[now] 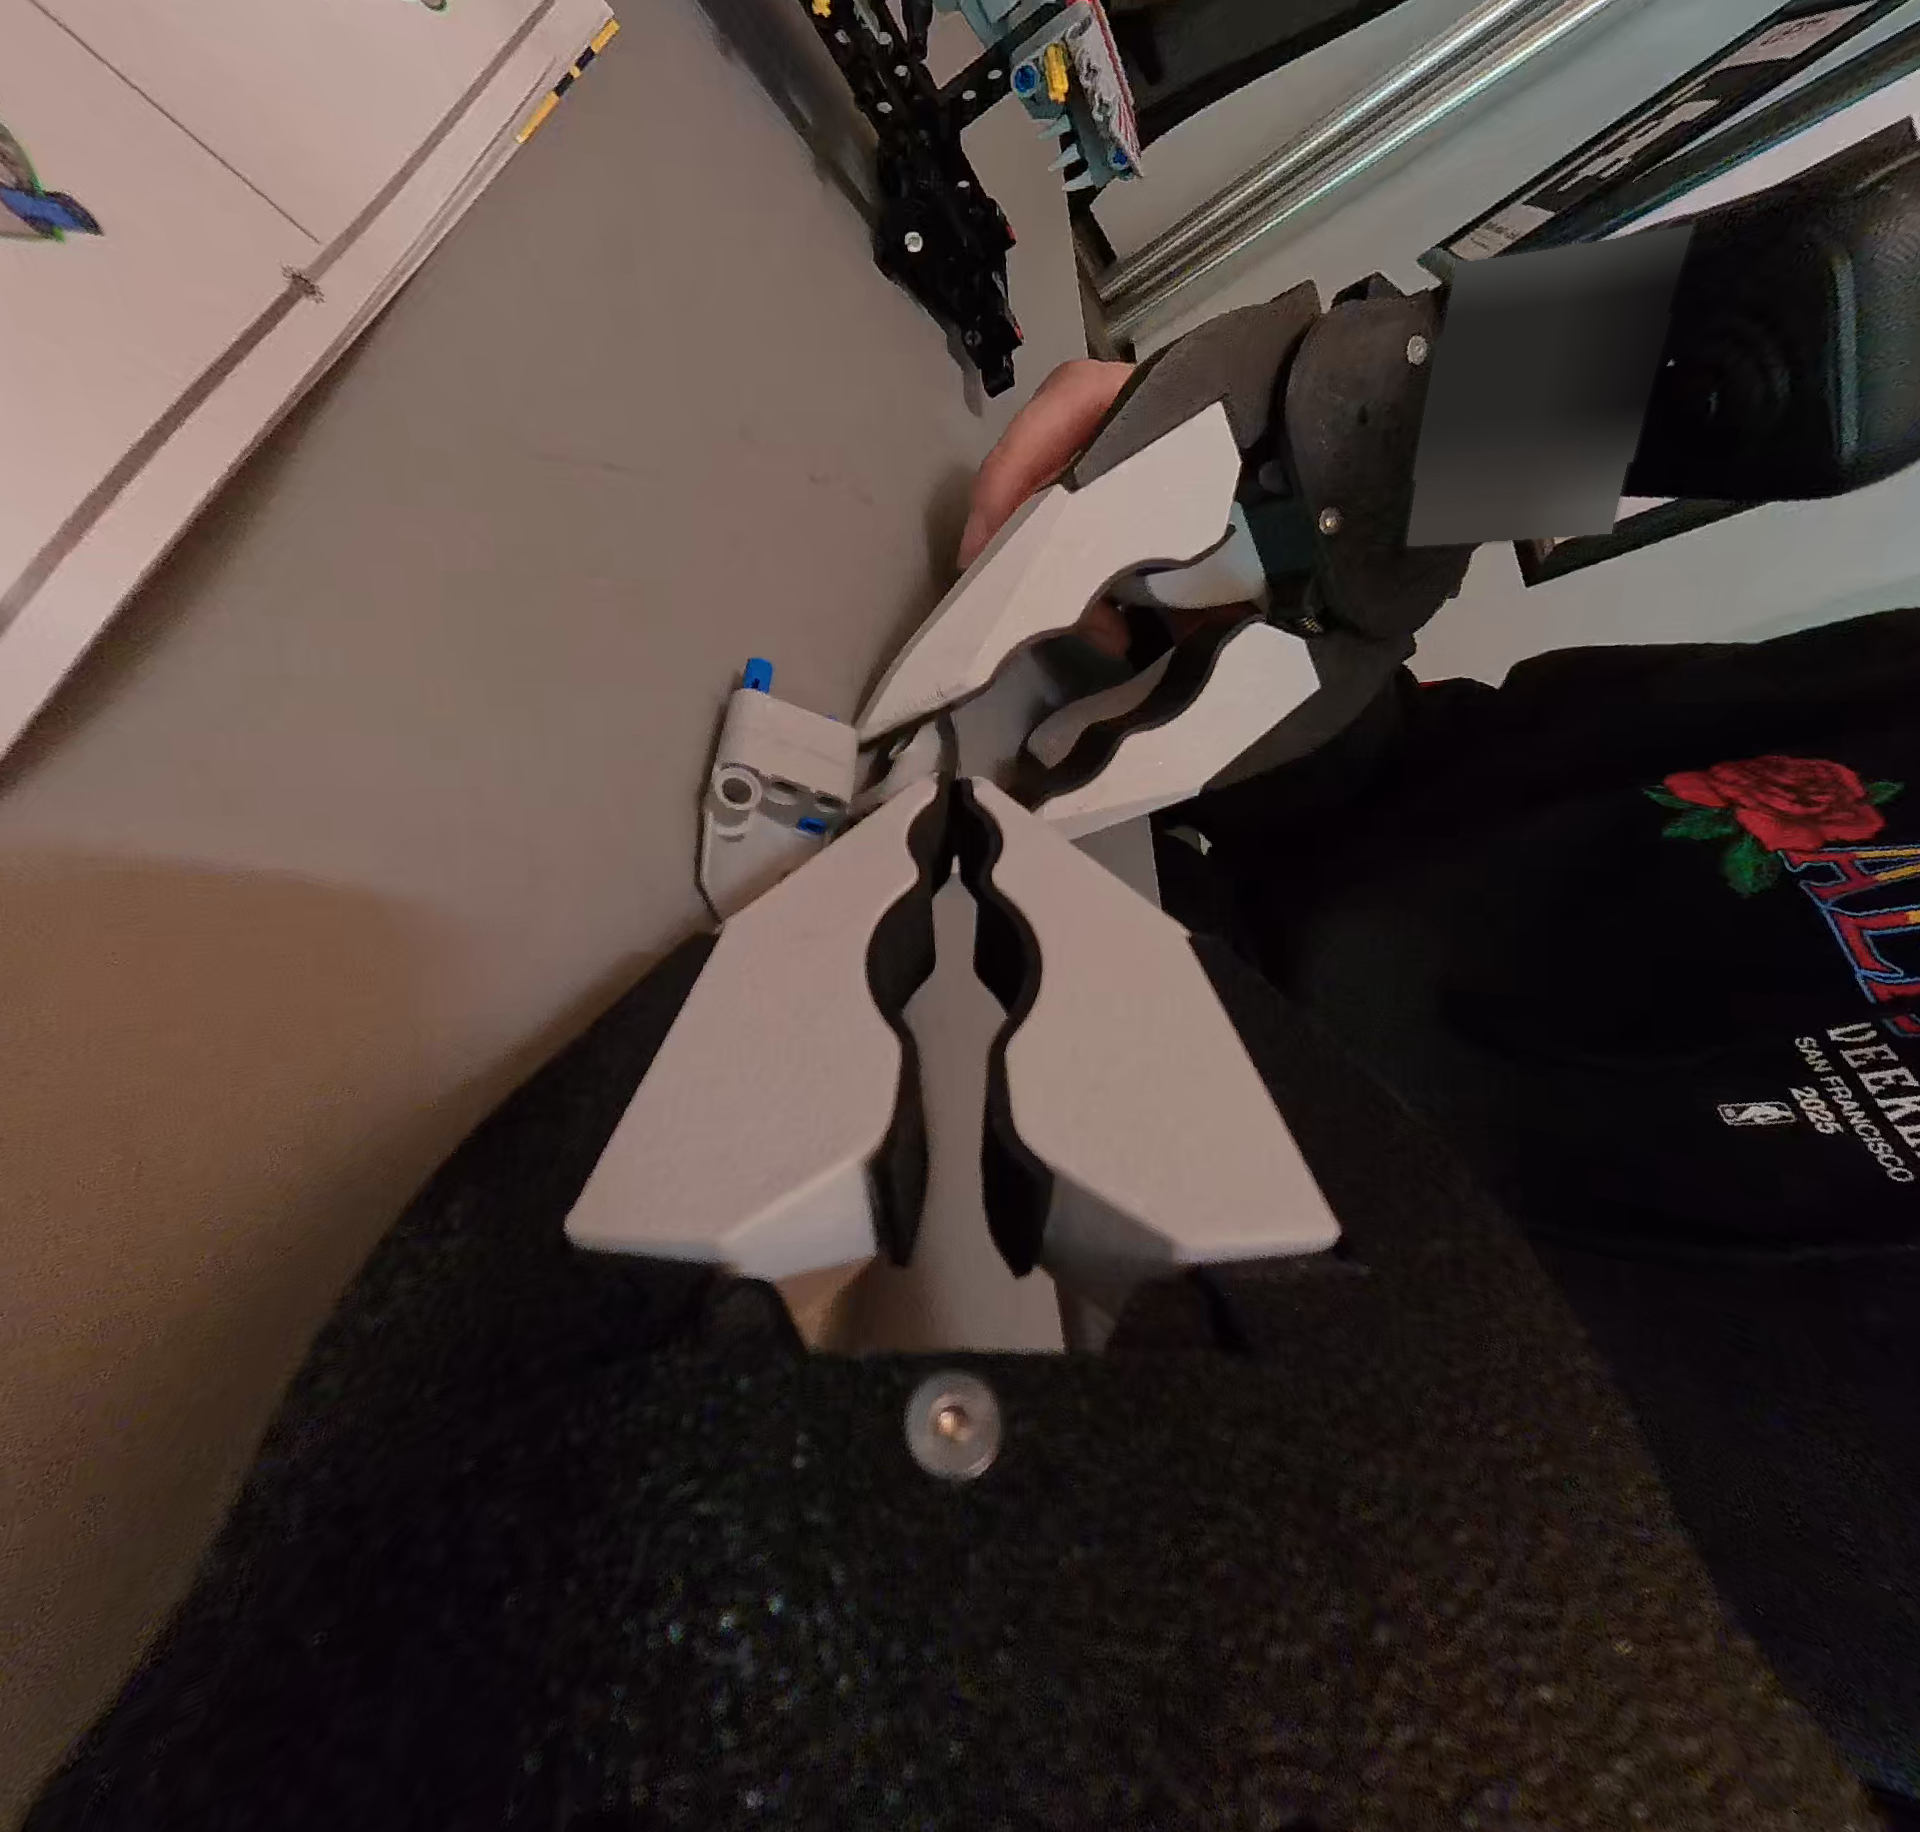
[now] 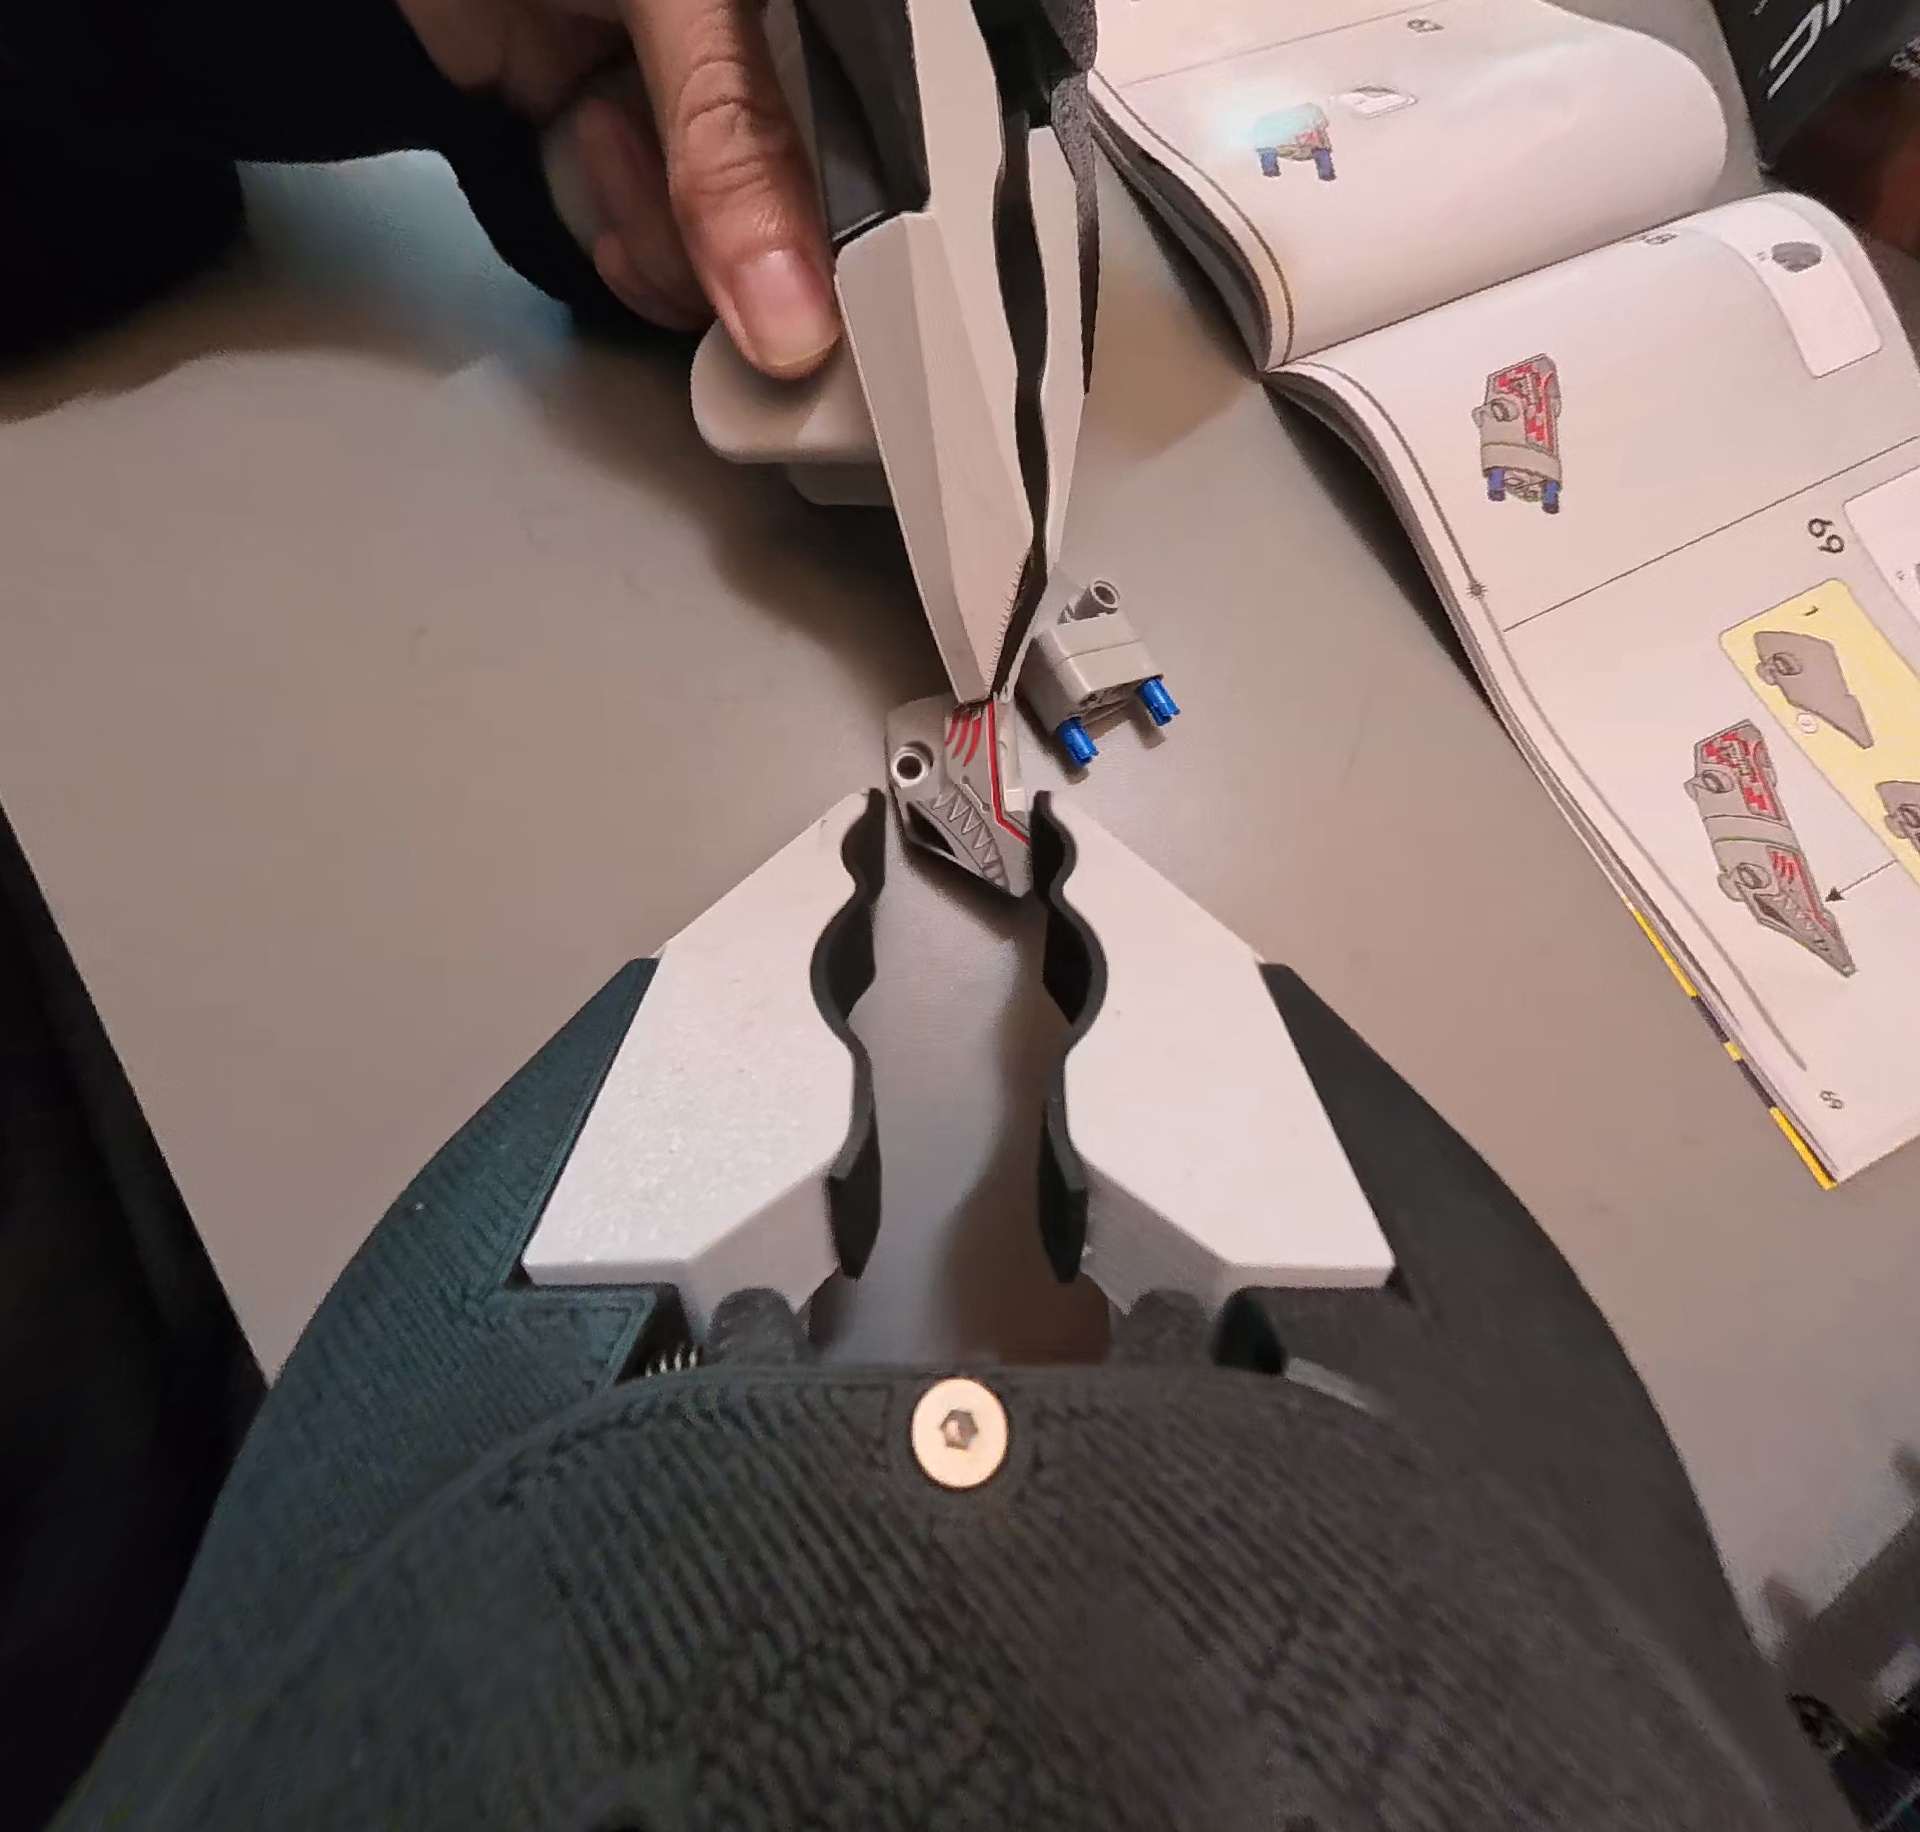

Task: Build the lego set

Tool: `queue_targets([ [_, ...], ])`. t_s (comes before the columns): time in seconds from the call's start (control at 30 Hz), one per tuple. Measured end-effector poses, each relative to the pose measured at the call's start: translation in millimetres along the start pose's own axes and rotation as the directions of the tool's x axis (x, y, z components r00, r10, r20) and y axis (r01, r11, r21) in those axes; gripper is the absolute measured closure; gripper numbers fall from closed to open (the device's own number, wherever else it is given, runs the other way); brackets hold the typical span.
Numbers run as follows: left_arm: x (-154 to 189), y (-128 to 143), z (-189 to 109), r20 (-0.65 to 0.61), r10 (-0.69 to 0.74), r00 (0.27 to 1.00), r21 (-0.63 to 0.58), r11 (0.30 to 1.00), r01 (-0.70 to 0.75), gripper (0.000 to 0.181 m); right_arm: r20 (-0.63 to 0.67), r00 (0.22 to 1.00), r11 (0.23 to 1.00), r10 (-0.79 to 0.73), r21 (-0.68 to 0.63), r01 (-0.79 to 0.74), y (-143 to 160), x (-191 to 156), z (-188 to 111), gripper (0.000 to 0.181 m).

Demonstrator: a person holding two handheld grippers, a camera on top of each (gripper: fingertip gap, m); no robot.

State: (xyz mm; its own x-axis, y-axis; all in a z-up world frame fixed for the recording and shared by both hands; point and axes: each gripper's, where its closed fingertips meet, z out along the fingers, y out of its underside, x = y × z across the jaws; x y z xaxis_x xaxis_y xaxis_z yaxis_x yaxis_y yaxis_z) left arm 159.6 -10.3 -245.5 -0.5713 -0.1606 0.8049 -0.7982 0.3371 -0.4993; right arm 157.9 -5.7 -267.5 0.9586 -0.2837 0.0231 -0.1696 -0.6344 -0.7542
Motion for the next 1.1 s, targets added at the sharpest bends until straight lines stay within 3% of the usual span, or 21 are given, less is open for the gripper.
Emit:
queue_targets([
  [0.2, 1, 1, 0, -0.003, 0.005, 1.000, -0.001, 1.000, -0.005, 0.181, -0.067, 0.996, 0.998, -0.065, 0.007, 0.066, -1, 1, -1, 0.155],
  [0.7, 5, -2, -11, -0.042, 0.013, 0.999, 0.047, 0.999, -0.011, 0.181, -0.015, 1.000, 1.000, -0.017, 0.001, 0.017, -1, 0, 0, 0.159],
  [1.1, 3, 1, -5, 0.004, 0.083, 0.997, 0.002, 0.997, -0.083, 0.181, 0.015, 1.000, 1.000, -0.002, 0.000, 0.002, 0, -2, 0, 0.159],
])
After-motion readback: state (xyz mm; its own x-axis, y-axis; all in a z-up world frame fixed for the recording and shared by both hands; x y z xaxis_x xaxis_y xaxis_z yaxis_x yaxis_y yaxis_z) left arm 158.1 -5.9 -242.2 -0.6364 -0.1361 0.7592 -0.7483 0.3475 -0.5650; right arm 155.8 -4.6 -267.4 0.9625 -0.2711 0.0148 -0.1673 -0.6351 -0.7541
